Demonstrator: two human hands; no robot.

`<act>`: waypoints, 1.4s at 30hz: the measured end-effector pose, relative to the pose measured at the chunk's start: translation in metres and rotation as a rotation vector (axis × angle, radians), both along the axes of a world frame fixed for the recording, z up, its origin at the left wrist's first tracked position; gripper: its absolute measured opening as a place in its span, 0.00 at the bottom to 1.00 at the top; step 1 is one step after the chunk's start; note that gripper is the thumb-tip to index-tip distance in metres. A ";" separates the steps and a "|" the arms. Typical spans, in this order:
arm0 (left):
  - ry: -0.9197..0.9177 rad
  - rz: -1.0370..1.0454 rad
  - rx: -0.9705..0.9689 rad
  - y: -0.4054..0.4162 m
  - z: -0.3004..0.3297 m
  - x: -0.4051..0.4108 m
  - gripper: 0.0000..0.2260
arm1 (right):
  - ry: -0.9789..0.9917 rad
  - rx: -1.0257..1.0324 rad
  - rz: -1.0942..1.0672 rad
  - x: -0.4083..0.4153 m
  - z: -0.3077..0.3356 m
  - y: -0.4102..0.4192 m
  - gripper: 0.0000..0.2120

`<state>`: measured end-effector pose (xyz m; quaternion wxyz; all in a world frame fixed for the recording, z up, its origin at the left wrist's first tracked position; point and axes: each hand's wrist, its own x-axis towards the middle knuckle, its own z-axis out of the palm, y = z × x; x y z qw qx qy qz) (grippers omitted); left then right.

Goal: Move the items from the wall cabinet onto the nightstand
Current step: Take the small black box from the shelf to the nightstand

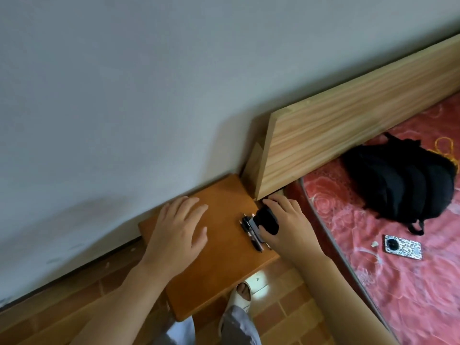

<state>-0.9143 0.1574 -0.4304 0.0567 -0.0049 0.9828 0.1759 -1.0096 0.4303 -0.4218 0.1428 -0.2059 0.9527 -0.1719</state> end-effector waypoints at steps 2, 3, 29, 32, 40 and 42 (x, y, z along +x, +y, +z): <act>-0.019 -0.016 0.010 -0.001 -0.030 -0.007 0.22 | -0.020 0.008 -0.027 -0.007 -0.027 -0.006 0.35; -0.028 -0.028 0.017 -0.002 -0.047 -0.010 0.22 | -0.028 0.008 -0.036 -0.010 -0.041 -0.010 0.35; -0.187 -0.030 0.092 -0.022 -0.222 -0.006 0.24 | 0.029 0.053 -0.005 -0.065 -0.232 -0.080 0.29; -0.186 -0.023 0.101 -0.024 -0.221 -0.006 0.24 | 0.039 0.046 -0.023 -0.064 -0.237 -0.082 0.29; -0.174 -0.033 0.114 -0.024 -0.216 -0.006 0.23 | 0.026 0.094 -0.043 -0.061 -0.238 -0.088 0.32; -0.176 -0.029 0.118 -0.023 -0.216 -0.005 0.23 | 0.005 0.099 -0.053 -0.059 -0.238 -0.087 0.34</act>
